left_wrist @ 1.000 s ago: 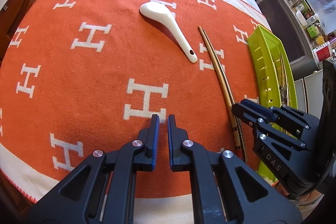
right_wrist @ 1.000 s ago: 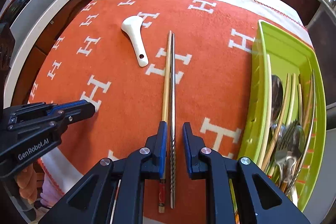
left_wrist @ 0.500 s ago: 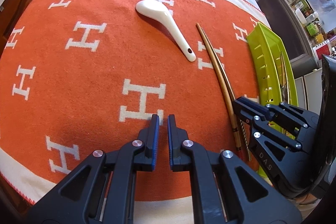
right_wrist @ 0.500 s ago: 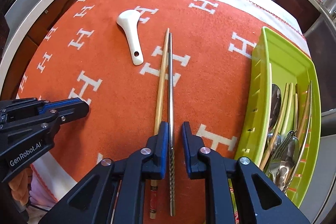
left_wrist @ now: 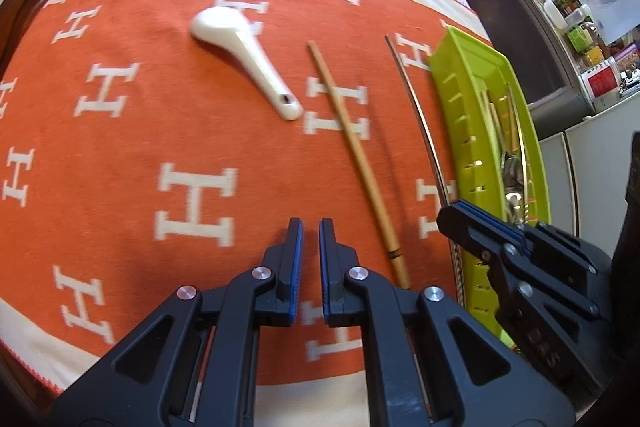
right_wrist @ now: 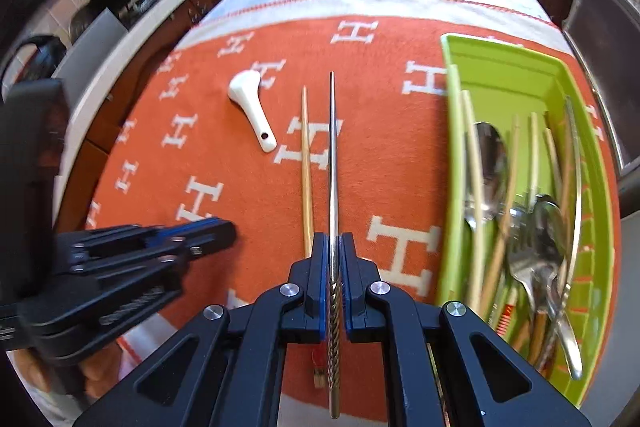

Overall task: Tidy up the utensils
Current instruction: 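Carry the steel chopstick to the tray while the left tool grasps a wooden chopstick, then lower both held chopsticks into the green tray and open both tools, then lower the right tool onto the white ceramic spoon and close on it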

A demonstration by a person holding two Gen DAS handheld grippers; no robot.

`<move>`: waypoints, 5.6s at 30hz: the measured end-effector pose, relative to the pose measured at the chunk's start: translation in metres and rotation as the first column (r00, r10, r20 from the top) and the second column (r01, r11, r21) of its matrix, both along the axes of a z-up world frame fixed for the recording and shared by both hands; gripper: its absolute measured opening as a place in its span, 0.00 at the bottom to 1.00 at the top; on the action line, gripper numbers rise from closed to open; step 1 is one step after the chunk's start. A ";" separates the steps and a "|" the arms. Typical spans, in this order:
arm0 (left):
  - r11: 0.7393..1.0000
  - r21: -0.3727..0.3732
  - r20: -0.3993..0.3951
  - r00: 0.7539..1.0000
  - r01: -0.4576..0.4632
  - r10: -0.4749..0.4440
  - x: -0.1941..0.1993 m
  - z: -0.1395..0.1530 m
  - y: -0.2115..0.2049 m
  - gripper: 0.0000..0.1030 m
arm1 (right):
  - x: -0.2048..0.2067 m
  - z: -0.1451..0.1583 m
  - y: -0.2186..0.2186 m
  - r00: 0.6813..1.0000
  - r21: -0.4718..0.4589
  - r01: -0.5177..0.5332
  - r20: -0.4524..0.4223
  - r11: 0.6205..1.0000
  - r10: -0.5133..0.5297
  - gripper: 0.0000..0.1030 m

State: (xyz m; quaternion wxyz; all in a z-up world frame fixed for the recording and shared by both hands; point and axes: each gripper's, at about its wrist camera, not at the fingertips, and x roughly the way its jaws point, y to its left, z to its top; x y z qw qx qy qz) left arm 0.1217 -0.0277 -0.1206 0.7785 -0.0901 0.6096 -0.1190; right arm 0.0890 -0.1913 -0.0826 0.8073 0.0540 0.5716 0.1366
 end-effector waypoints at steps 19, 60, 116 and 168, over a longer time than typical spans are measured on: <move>0.998 0.052 0.027 0.999 0.028 -0.030 0.007 -0.010 -0.067 0.28 | -0.035 0.035 -0.076 0.990 0.135 0.121 0.052 0.984 -0.128 0.05; 0.988 -0.129 0.132 0.989 0.082 -0.065 -0.011 0.073 -0.078 0.04 | -0.062 0.053 -0.126 0.961 0.157 0.235 0.107 0.959 -0.253 0.05; 0.989 0.143 0.174 0.983 0.025 -0.050 -0.030 0.065 -0.005 0.05 | -0.055 0.061 -0.058 0.989 0.088 0.096 0.101 0.991 -0.105 0.12; 0.971 0.154 0.107 0.980 -0.184 0.169 0.079 -0.001 0.118 0.06 | 0.142 -0.020 0.134 0.982 0.152 -0.188 0.054 0.970 0.182 0.12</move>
